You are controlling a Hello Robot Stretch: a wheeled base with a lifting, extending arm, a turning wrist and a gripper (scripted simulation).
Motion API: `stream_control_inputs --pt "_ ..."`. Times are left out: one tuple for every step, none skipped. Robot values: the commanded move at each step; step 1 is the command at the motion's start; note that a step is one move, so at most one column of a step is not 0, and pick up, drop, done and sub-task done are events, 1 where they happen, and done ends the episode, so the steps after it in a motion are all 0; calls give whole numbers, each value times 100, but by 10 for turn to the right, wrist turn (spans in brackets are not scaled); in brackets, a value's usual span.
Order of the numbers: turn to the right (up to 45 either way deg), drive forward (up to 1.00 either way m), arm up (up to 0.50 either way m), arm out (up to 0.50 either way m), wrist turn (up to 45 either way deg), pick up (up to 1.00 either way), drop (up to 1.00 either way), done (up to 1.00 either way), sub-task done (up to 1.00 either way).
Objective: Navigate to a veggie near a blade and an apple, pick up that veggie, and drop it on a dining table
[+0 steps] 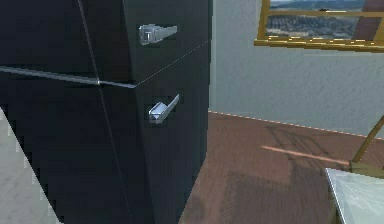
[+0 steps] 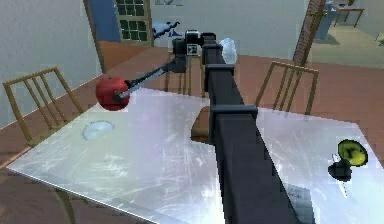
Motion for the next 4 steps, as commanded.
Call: stream_control_inputs --pt "0 0 0 0 450 0 0 0 0" --pt "0 0 0 0 390 0 0 0 0" --pt "0 0 -10 0 0 0 0 0 0" --pt "0 0 -32 0 0 0 0 0 0"
